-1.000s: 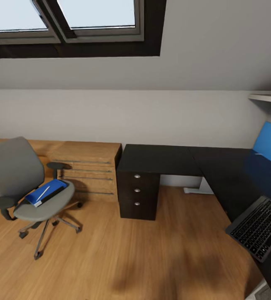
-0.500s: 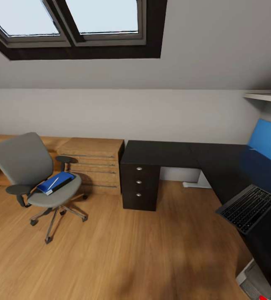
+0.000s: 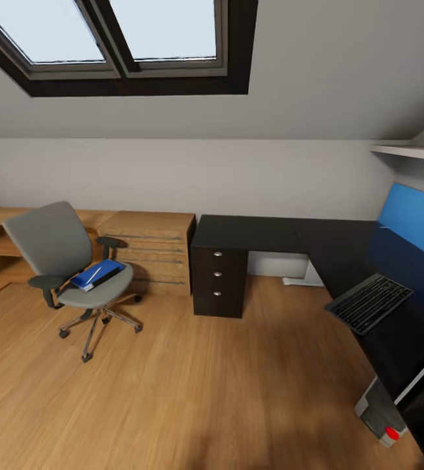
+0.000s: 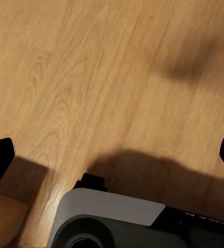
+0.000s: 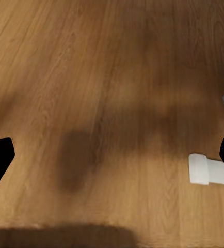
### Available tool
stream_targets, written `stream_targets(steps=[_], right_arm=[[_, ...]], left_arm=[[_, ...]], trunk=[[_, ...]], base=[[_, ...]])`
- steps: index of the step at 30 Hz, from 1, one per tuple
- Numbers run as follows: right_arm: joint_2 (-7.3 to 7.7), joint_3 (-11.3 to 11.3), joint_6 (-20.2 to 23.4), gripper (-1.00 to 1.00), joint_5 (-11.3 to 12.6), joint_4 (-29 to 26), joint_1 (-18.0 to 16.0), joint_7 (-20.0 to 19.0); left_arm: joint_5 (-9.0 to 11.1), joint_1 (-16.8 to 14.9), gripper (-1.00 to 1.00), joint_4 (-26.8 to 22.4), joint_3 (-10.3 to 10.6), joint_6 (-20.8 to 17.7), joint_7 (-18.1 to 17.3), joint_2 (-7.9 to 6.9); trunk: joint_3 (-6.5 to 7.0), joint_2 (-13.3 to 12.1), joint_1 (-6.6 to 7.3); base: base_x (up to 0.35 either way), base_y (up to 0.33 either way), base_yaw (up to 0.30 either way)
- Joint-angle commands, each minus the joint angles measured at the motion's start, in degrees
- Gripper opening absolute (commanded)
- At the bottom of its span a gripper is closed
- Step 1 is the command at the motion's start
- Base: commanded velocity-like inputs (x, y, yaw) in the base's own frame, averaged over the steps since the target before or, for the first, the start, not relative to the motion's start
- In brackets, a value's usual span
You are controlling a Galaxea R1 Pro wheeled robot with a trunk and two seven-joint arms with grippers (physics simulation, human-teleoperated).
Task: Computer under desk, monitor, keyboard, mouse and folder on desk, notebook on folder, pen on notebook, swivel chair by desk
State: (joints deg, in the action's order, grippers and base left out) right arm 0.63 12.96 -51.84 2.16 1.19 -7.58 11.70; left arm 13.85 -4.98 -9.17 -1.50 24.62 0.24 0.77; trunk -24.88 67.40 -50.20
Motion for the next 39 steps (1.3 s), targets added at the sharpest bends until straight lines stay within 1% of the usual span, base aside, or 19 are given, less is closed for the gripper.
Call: stream_targets(steps=[1, 20, 26, 34, 39], right_arm=[[-0.01, 0.5, -0.2, 1.00, 0.2, 0.1, -0.1, 0.3], [0.01, 0.5, -0.2, 1.00, 0.2, 0.1, -0.1, 0.2], [0.05, 0.5, -0.2, 1.00, 0.2, 0.1, -0.1, 0.2], [0.04, 0.5, -0.2, 1.00, 0.2, 0.1, -0.1, 0.2], [0.00, 0.5, -0.2, 1.00, 0.2, 0.1, -0.1, 0.2]], left_arm=[[0.0, 0.0, 1.00, 0.0, -0.1, 0.2, 0.0, 0.02], [0.0, 0.0, 1.00, 0.0, -0.1, 0.2, 0.0, 0.11], [0.0, 0.0, 1.00, 0.0, -0.2, 0.2, 0.0, 0.11], [0.0, 0.0, 1.00, 0.0, -0.1, 0.2, 0.0, 0.15], [0.0, 0.0, 1.00, 0.0, -0.1, 0.2, 0.0, 0.18]], trunk=[[-0.06, 0.0, 0.04], [-0.06, 0.0, 0.04], [-0.06, 0.0, 0.04], [-0.06, 0.0, 0.04], [-0.06, 0.0, 0.04]], base=[[-0.332, 0.001, 0.000], [-0.332, -0.007, 0.000], [-0.298, -0.153, -0.042], [-0.274, -0.209, -0.174], [-0.269, -0.221, -0.076]])
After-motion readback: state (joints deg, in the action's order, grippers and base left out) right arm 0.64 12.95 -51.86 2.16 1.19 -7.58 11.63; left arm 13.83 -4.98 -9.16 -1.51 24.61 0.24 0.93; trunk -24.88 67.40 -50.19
